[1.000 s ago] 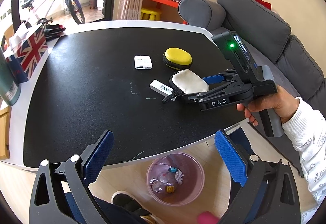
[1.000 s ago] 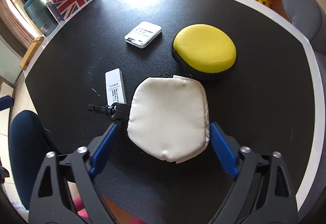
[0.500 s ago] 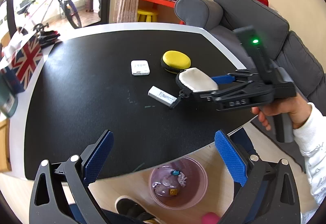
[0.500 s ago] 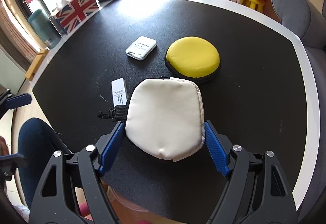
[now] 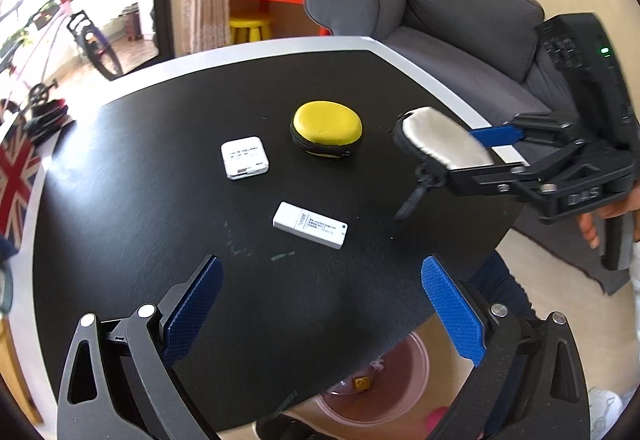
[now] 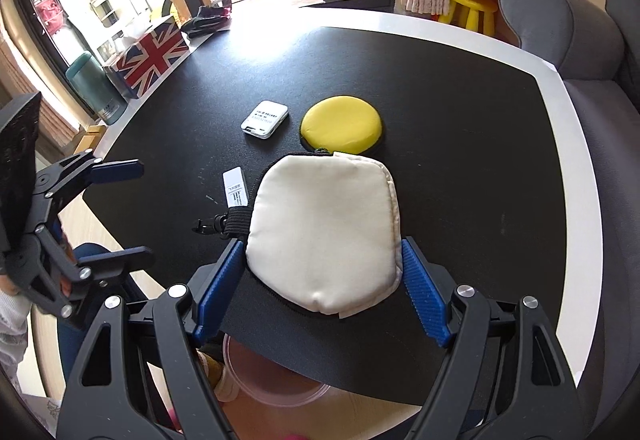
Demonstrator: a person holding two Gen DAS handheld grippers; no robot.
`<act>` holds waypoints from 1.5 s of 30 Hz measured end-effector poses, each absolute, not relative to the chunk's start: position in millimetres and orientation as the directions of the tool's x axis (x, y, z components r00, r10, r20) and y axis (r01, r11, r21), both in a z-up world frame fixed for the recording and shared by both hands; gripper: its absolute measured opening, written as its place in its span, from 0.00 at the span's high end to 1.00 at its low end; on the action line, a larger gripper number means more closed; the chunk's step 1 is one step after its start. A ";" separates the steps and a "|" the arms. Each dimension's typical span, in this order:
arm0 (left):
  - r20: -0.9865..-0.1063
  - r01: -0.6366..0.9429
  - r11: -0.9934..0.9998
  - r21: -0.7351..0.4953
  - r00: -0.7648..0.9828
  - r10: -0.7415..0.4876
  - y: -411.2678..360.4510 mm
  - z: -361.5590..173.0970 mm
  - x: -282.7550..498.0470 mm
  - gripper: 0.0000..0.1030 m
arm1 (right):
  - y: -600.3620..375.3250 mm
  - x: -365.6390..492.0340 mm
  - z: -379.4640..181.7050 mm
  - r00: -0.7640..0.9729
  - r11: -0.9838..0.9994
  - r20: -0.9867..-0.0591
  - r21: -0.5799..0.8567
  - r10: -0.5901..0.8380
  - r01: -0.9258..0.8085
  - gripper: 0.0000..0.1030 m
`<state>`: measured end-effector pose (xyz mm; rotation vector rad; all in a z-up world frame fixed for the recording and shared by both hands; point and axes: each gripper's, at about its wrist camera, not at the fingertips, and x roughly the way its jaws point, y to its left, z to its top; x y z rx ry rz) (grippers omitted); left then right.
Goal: Collect trash
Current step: 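Grasp the white USB stick with the left gripper while the right gripper holds the pouch, then carry pouch and USB stick over the wastebasket and open both grippers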
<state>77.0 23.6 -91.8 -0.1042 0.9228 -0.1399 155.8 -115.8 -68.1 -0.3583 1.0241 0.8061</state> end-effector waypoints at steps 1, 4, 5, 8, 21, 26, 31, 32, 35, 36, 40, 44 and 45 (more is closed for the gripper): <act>-0.789 0.081 0.986 -0.145 0.592 -0.165 22.7 -93.2 80.2 0.07 | -117.2 155.9 -67.9 0.274 0.669 -0.864 0.094 0.424 -0.737 0.25; -0.801 0.130 0.984 -0.118 0.573 -0.172 18.5 -100.2 92.5 0.07 | -124.2 157.3 -66.0 0.280 0.678 -0.863 0.094 0.421 -0.729 0.25; -0.805 0.155 0.982 -0.111 0.565 -0.180 16.5 -102.9 96.9 0.07 | -126.4 157.8 -65.7 0.282 0.682 -0.863 0.094 0.420 -0.726 0.25; -0.814 0.197 0.976 -0.087 0.551 -0.184 13.5 -110.0 107.8 0.07 | -132.0 158.5 -64.5 0.285 0.686 -0.862 0.095 0.419 -0.721 0.25; -0.852 0.246 0.968 -0.054 0.494 -0.173 13.4 -138.6 125.4 0.20 | -140.2 163.6 -63.2 0.292 0.700 -0.860 0.101 0.419 -0.707 0.25; -0.843 0.225 0.974 -0.038 0.515 -0.152 13.9 -137.0 126.3 0.34 | -136.6 163.8 -66.1 0.287 0.698 -0.861 0.104 0.420 -0.709 0.25; -0.843 0.203 0.978 -0.045 0.518 -0.146 17.8 -134.8 126.1 0.45 | -132.0 163.4 -68.2 0.282 0.694 -0.860 0.110 0.425 -0.712 0.25; -0.842 0.200 0.979 -0.046 0.519 -0.146 17.5 -134.9 126.3 0.45 | -130.8 163.2 -68.7 0.281 0.692 -0.859 0.111 0.427 -0.713 0.25; -0.836 0.185 0.981 -0.053 0.530 -0.145 18.7 -135.7 126.0 0.45 | -129.7 163.2 -69.2 0.280 0.690 -0.857 0.116 0.433 -0.714 0.25; -0.836 0.177 0.982 -0.060 0.529 -0.146 19.6 -135.4 125.3 0.45 | -129.3 163.0 -69.2 0.280 0.689 -0.856 0.116 0.435 -0.715 0.25; -0.840 0.124 0.988 -0.091 0.523 -0.143 24.6 -130.4 123.2 0.45 | -129.4 162.5 -67.2 0.286 0.689 -0.852 0.114 0.438 -0.716 0.25; -0.832 0.080 0.991 -0.103 0.539 -0.130 29.0 -117.3 118.6 0.45 | -131.7 161.2 -66.2 0.298 0.695 -0.845 0.114 0.443 -0.710 0.25; -0.831 0.071 0.992 -0.105 0.542 -0.126 29.3 -114.0 116.9 0.45 | -132.1 160.4 -66.1 0.299 0.696 -0.844 0.115 0.444 -0.709 0.25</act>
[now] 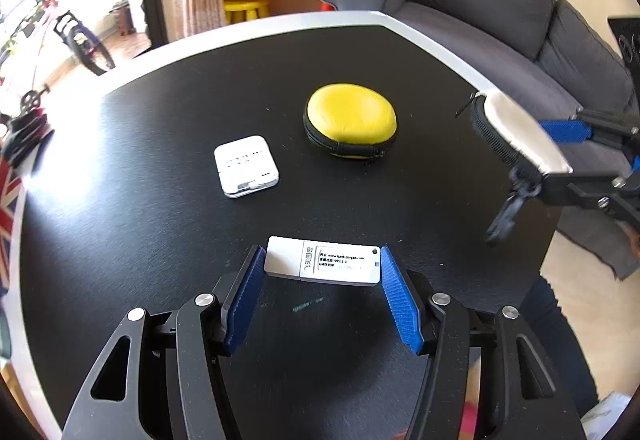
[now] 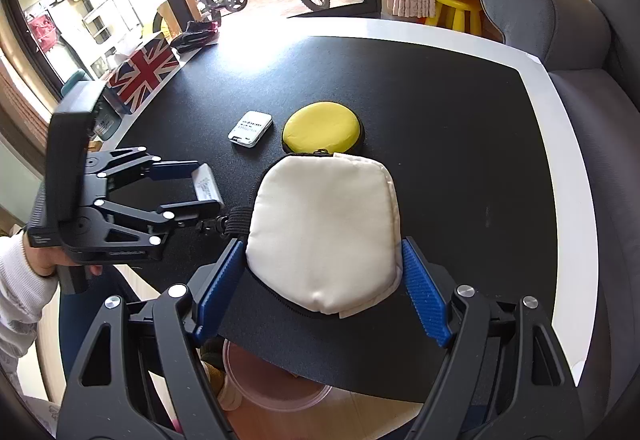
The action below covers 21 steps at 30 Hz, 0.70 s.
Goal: Collect trash
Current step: 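Carry pouch and USB stick over the wastebasket and open both grippers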
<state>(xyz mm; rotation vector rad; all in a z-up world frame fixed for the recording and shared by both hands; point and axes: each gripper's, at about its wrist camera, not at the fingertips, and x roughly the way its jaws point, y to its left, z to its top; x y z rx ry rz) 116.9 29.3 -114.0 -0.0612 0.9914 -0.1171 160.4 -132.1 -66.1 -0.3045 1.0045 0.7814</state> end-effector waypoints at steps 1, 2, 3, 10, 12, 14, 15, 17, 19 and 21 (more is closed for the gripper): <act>-0.830 0.054 0.993 -0.109 0.544 -0.120 30.0 -109.2 112.8 0.45 | -132.3 159.0 -65.8 0.301 0.695 -0.843 0.114 0.446 -0.710 0.25; -0.830 0.042 0.993 -0.114 0.545 -0.119 30.2 -106.4 110.1 0.45 | -132.0 157.4 -65.3 0.303 0.694 -0.842 0.112 0.446 -0.711 0.25; -0.828 0.033 0.993 -0.118 0.548 -0.116 29.9 -102.3 105.7 0.45 | -132.1 155.0 -64.4 0.307 0.693 -0.841 0.108 0.446 -0.713 0.25; -0.820 0.006 0.991 -0.132 0.562 -0.113 18.1 -81.0 73.2 0.45 | -136.4 133.5 -55.7 0.323 0.679 -0.826 0.095 0.462 -0.728 0.25; -0.817 0.003 0.990 -0.138 0.566 -0.115 14.1 -75.7 63.8 0.45 | -138.3 122.6 -52.0 0.328 0.671 -0.821 0.088 0.467 -0.736 0.25; -0.812 0.005 0.990 -0.143 0.571 -0.120 9.9 -70.8 54.0 0.45 | -140.5 113.5 -48.9 0.329 0.663 -0.816 0.087 0.476 -0.743 0.25; -0.807 0.008 0.989 -0.151 0.577 -0.128 7.5 -68.5 48.6 0.45 | -142.0 108.2 -47.5 0.329 0.660 -0.814 0.087 0.479 -0.746 0.25; -0.800 0.008 0.987 -0.159 0.585 -0.134 5.0 -63.7 35.9 0.45 | -145.6 97.8 -45.0 0.328 0.653 -0.808 0.090 0.489 -0.752 0.25; -0.795 0.008 0.985 -0.170 0.589 -0.142 2.0 -61.7 28.0 0.45 | -148.2 89.5 -43.7 0.326 0.647 -0.806 0.091 0.494 -0.757 0.25; -0.795 0.007 0.985 -0.172 0.589 -0.143 -2.6 -61.1 19.1 0.45 | -151.5 79.2 -43.0 0.317 0.639 -0.805 0.097 0.501 -0.763 0.25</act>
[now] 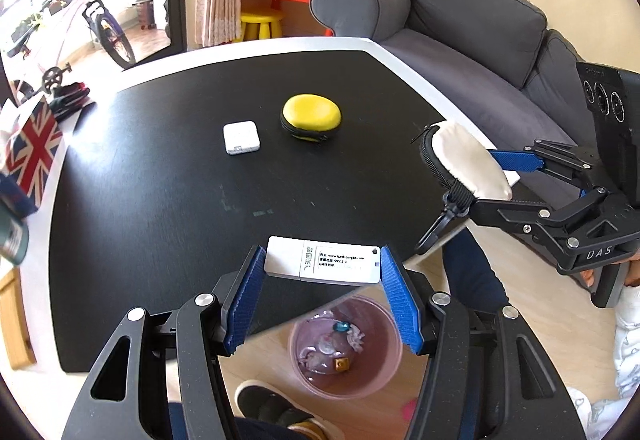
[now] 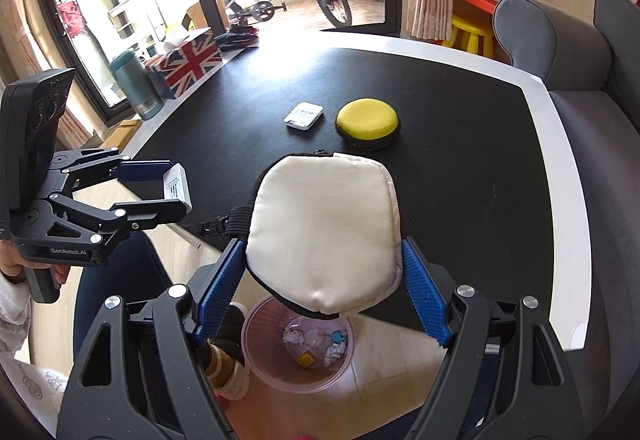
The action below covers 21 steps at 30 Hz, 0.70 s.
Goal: Collect trash
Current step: 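Carry pouch and USB stick over the wastebasket and open both grippers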
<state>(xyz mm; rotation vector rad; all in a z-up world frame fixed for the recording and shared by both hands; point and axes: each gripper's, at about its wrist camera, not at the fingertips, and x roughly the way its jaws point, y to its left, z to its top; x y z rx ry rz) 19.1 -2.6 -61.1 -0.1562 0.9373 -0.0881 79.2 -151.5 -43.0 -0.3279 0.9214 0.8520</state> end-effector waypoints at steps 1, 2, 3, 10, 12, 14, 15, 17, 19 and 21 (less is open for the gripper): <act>-0.797 0.006 0.984 -0.176 0.586 -0.146 -5.0 -61.9 14.2 0.45 | -153.2 74.6 -43.0 0.313 0.635 -0.805 0.100 0.505 -0.766 0.25; -0.799 0.003 0.983 -0.182 0.582 -0.150 -6.0 -62.9 11.3 0.45 | -155.5 68.9 -43.5 0.307 0.630 -0.805 0.104 0.507 -0.770 0.25; -0.802 0.000 0.983 -0.186 0.577 -0.151 -7.3 -64.5 7.5 0.45 | -157.7 63.7 -44.4 0.300 0.626 -0.807 0.108 0.509 -0.773 0.25; -0.820 -0.026 0.980 -0.199 0.552 -0.152 -13.5 -77.8 -15.7 0.45 | -169.3 35.6 -57.0 0.262 0.612 -0.827 0.120 0.497 -0.782 0.25; -0.822 -0.032 0.977 -0.211 0.547 -0.160 -14.7 -80.9 -21.8 0.45 | -172.0 28.5 -63.0 0.248 0.607 -0.835 0.124 0.491 -0.785 0.25; -0.822 -0.038 0.974 -0.222 0.545 -0.166 -16.1 -83.4 -28.1 0.45 | -173.4 23.0 -71.7 0.223 0.601 -0.844 0.139 0.487 -0.787 0.25; -0.822 -0.041 0.973 -0.226 0.543 -0.168 -16.2 -84.6 -30.1 0.45 | -173.7 20.0 -76.5 0.209 0.597 -0.849 0.147 0.485 -0.789 0.25; -0.823 -0.045 0.972 -0.231 0.542 -0.171 -15.9 -86.5 -33.9 0.45 | -174.0 14.2 -85.7 0.185 0.589 -0.859 0.157 0.478 -0.792 0.25; -0.822 -0.047 0.971 -0.234 0.543 -0.171 -15.9 -86.4 -36.7 0.45 | -174.0 11.2 -94.5 0.161 0.586 -0.865 0.174 0.474 -0.792 0.25; -0.821 -0.045 0.972 -0.232 0.545 -0.171 -16.3 -85.3 -38.6 0.45 | -175.9 8.1 -99.0 0.147 0.583 -0.867 0.185 0.475 -0.791 0.25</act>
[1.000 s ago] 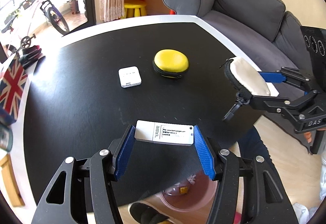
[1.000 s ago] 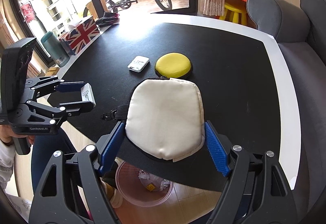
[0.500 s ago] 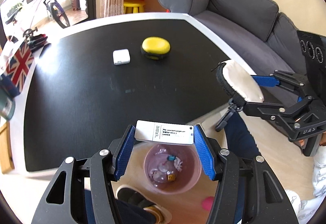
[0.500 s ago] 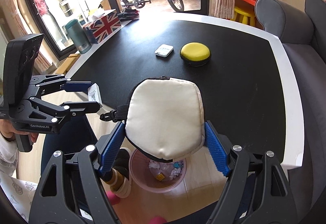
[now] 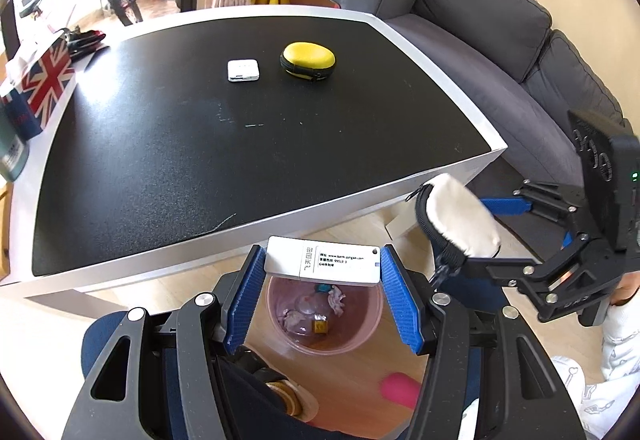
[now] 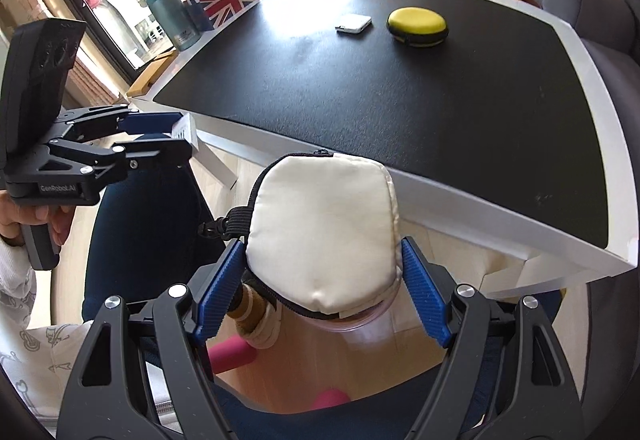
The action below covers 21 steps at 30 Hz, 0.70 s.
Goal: Collect trash
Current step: 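Carry pouch and USB stick over the wastebasket and open both grippers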
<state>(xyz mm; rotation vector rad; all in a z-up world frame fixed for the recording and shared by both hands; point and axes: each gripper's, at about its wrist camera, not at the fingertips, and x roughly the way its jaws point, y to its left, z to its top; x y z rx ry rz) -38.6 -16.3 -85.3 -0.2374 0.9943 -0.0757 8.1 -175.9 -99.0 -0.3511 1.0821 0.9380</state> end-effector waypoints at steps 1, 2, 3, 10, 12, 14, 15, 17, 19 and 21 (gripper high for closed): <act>-0.820 -0.043 0.972 -0.230 0.546 -0.170 -16.3 -84.1 -38.8 0.45 | -174.9 7.4 -100.3 0.139 0.578 -0.869 0.190 0.476 -0.794 0.23; -0.820 -0.042 0.973 -0.229 0.547 -0.169 -16.2 -83.6 -38.7 0.45 | -174.2 6.9 -101.0 0.138 0.578 -0.869 0.189 0.474 -0.794 0.21; -0.819 -0.043 0.973 -0.228 0.548 -0.167 -15.7 -83.0 -38.5 0.45 | -173.6 7.3 -100.9 0.139 0.578 -0.870 0.187 0.473 -0.794 0.13; -0.825 -0.039 0.972 -0.231 0.537 -0.174 -18.3 -87.4 -37.5 0.45 | -178.9 15.6 -94.3 0.198 0.619 -0.865 0.153 0.460 -0.771 0.07; -0.827 -0.035 0.972 -0.233 0.532 -0.179 -19.2 -88.7 -37.1 0.45 | -181.5 18.1 -92.2 0.205 0.626 -0.863 0.154 0.463 -0.764 0.07; -0.828 -0.031 0.972 -0.234 0.531 -0.183 -20.3 -88.8 -36.8 0.45 | -182.7 20.2 -90.5 0.212 0.631 -0.860 0.154 0.464 -0.760 0.07; -0.828 -0.029 0.972 -0.235 0.530 -0.184 -20.5 -88.7 -36.3 0.45 | -183.4 21.1 -89.7 0.213 0.633 -0.859 0.155 0.466 -0.758 0.07; -0.826 -0.026 0.971 -0.237 0.531 -0.187 -21.2 -88.3 -36.0 0.45 | -183.7 22.4 -88.1 0.217 0.636 -0.857 0.156 0.468 -0.755 0.07; -0.826 -0.022 0.971 -0.238 0.530 -0.191 -22.0 -88.3 -35.6 0.45 | -184.2 23.0 -85.4 0.224 0.637 -0.854 0.152 0.469 -0.755 0.07; -0.829 -0.016 0.971 -0.238 0.525 -0.194 -23.9 -89.7 -34.4 0.45 | -184.7 22.8 -82.6 0.236 0.640 -0.852 0.142 0.468 -0.755 0.07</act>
